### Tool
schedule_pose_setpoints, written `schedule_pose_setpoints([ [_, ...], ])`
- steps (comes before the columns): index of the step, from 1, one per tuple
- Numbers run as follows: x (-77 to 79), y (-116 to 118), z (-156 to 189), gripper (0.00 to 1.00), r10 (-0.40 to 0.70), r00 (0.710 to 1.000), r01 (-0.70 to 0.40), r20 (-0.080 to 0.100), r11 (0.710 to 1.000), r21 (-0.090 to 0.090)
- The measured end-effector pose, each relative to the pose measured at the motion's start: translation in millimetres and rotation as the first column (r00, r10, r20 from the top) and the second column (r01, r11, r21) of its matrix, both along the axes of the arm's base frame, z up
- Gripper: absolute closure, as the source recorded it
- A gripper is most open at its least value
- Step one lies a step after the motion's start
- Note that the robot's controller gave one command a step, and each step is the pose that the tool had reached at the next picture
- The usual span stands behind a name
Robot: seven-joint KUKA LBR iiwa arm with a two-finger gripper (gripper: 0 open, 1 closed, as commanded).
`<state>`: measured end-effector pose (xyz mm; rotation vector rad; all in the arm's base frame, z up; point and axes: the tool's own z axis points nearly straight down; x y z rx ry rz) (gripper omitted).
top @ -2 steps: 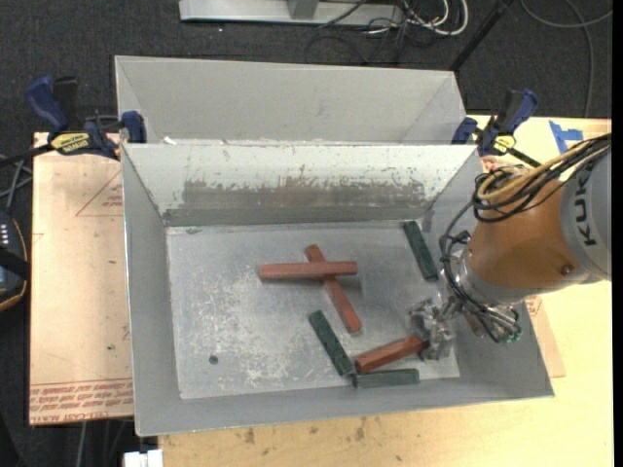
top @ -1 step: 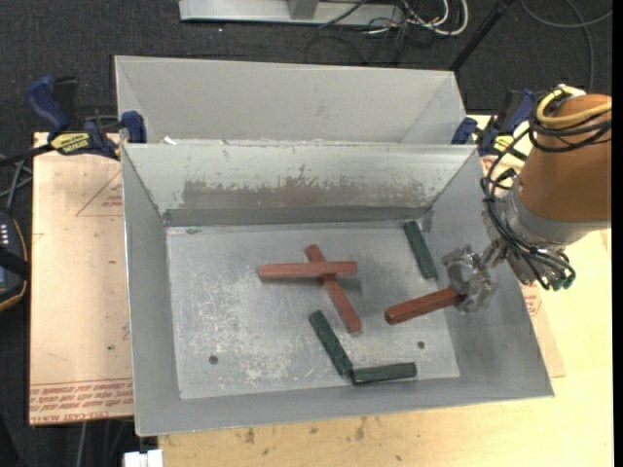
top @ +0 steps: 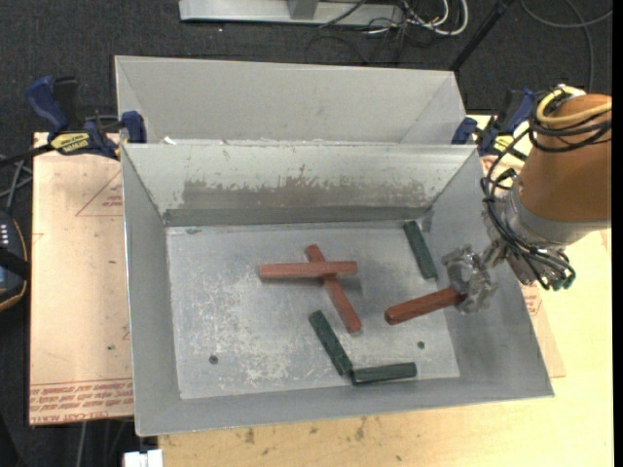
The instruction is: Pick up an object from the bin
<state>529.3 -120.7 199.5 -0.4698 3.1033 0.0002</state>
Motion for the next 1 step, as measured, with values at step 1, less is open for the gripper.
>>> schedule_pose_setpoints([
  [1,2.0,-2.8,13.1,1.0,0.071,0.997,-0.071,-0.007,0.997,0.003],
])
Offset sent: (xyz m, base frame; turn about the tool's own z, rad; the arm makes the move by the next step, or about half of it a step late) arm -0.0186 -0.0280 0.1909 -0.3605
